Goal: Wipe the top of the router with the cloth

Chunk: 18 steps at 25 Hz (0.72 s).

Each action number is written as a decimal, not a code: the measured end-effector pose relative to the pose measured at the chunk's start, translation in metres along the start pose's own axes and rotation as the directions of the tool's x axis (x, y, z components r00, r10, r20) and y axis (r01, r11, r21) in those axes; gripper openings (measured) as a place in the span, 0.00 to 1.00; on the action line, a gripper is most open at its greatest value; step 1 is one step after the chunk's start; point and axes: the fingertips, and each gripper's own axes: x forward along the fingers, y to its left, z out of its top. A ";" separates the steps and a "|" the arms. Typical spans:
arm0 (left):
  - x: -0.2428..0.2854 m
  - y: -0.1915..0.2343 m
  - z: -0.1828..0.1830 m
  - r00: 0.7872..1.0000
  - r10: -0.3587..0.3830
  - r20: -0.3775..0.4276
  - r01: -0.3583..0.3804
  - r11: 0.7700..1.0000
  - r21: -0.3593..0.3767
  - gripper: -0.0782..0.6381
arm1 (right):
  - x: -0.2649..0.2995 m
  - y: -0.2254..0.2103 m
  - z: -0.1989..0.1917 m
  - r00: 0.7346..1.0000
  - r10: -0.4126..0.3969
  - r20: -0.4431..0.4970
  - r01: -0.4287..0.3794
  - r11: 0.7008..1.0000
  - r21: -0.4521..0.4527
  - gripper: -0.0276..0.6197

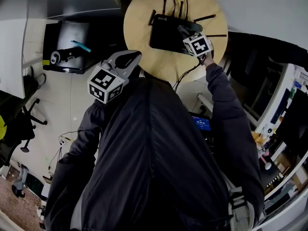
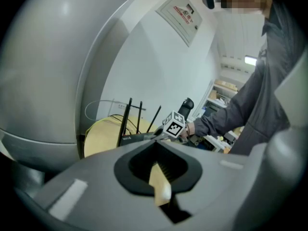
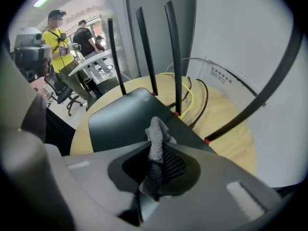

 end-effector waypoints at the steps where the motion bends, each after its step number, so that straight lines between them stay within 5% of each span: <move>1: 0.001 -0.001 0.000 1.000 -0.005 -0.002 0.005 1.000 0.003 0.10 | -0.002 0.008 -0.004 1.000 0.011 0.005 -0.011 1.000 0.000 0.09; 12: 0.016 -0.013 0.002 0.998 -0.060 -0.027 0.061 0.997 0.038 0.10 | -0.016 0.074 -0.046 0.996 0.080 0.023 -0.080 0.997 -0.003 0.09; 18: 0.022 -0.019 0.002 0.996 -0.078 -0.037 0.080 0.995 0.053 0.10 | -0.021 0.054 -0.036 0.995 0.039 0.094 -0.040 0.999 0.006 0.09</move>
